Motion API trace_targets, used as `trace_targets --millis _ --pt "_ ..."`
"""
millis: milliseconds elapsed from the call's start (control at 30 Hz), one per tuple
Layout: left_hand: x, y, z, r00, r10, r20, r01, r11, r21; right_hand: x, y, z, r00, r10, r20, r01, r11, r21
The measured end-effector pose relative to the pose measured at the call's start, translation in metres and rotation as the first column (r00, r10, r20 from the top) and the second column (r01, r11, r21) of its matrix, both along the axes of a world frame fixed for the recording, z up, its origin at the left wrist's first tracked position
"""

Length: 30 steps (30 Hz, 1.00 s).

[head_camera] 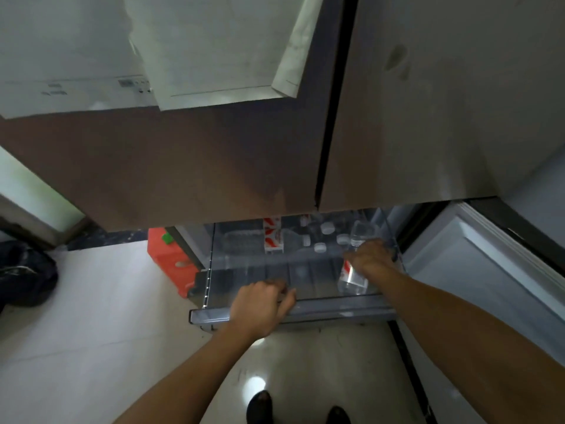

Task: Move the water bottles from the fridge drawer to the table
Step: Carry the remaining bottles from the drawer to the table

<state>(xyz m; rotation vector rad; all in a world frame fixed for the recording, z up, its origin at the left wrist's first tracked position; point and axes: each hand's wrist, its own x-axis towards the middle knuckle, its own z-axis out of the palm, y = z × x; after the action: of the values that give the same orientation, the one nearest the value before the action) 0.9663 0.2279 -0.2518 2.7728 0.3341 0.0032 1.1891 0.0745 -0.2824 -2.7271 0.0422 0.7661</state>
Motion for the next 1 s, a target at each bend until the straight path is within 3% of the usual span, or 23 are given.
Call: trace_targets --millis 233,333,433,500,567,833,1000 --pt "-0.003 -0.004 0.003 0.983 0.178 0.038 -0.175 0.982 -0.073 0.009 -0.012 0.018 0.991 -0.09 -0.095 0.117 0.936 0.333" --pt "-0.005 -0.005 0.009 0.964 0.245 0.098 -0.236 0.967 -0.096 0.008 -0.014 0.019 0.943 -0.196 -0.267 0.308 0.814 0.492" --pt "-0.002 -0.006 0.015 0.95 0.285 0.127 -0.268 0.954 -0.132 0.003 -0.01 0.022 0.84 -0.254 -0.479 0.519 0.633 0.574" --pt "0.001 -0.009 0.021 0.945 0.292 0.146 -0.267 0.949 -0.17 0.002 -0.004 0.027 0.793 -0.233 -0.563 0.588 0.537 0.605" --pt "0.008 -0.015 0.028 0.945 0.281 0.169 -0.242 0.946 -0.216 -0.001 0.004 0.034 0.768 -0.182 -0.614 0.61 0.497 0.617" --pt "0.03 -0.027 0.044 0.915 0.375 0.148 -0.258 0.826 -0.502 -0.021 0.022 0.047 0.671 -0.119 -0.732 0.675 0.507 0.536" --pt "0.029 -0.016 0.05 0.89 0.419 0.181 -0.272 0.805 -0.527 -0.032 0.017 0.043 0.639 -0.032 -0.769 0.614 0.623 0.484"
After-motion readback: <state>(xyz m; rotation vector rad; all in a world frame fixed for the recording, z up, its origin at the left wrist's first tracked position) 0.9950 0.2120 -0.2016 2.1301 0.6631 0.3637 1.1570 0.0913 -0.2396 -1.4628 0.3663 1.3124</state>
